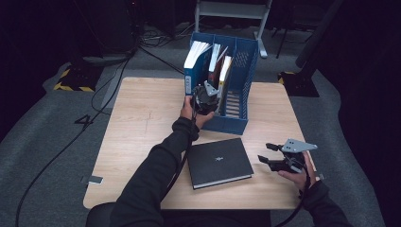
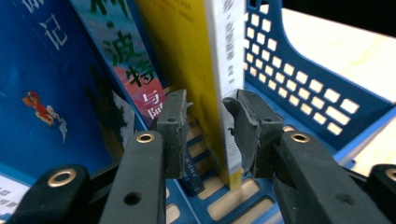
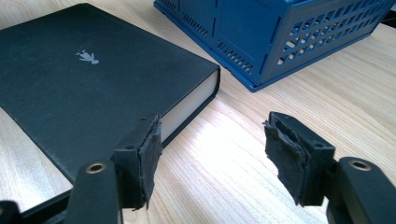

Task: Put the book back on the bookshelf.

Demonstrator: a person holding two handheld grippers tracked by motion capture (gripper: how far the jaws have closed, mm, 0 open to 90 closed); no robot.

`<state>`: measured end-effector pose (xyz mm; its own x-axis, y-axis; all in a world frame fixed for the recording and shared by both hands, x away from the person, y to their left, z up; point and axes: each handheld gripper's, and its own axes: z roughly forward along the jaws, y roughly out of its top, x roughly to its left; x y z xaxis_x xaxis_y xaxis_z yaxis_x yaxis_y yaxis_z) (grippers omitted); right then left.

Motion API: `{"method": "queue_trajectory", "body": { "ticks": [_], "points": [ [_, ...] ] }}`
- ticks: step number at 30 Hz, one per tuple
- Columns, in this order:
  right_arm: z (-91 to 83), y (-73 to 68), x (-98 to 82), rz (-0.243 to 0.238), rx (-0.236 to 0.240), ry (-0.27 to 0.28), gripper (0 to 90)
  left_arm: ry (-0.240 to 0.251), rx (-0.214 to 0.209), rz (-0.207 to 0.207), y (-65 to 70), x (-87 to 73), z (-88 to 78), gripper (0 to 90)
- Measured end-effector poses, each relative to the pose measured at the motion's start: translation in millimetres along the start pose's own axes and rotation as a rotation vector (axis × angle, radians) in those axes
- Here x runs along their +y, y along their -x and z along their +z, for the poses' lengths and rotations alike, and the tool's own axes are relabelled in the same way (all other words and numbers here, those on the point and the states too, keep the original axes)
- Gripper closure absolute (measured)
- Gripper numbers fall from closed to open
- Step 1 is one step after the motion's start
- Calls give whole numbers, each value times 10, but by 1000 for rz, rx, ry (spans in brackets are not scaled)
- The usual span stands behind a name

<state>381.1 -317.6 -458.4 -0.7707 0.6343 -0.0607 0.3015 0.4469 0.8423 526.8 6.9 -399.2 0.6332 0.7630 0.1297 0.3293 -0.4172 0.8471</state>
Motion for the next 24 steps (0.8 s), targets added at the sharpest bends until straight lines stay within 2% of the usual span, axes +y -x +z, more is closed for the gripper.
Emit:
{"method": "queue_trajectory", "body": {
  "ticks": [1,3,7,11,16,24],
  "points": [
    [0,0,-1,3,2,1,367,3,-9,6,13,-1,21,648],
    [-1,3,-4,0,0,-1,367,1,3,27,45,9,55,655],
    [5,8,-10,3,0,-5,367,-5,-4,28,63,27,119,665],
    [5,10,-13,2,-1,-4,368,-14,6,14,72,63,170,677],
    [6,6,-11,1,-2,-6,368,-33,44,-12,56,148,283,686],
    [-10,30,-22,10,-12,-3,368,-43,78,-14,70,218,398,687]
  ]
}}
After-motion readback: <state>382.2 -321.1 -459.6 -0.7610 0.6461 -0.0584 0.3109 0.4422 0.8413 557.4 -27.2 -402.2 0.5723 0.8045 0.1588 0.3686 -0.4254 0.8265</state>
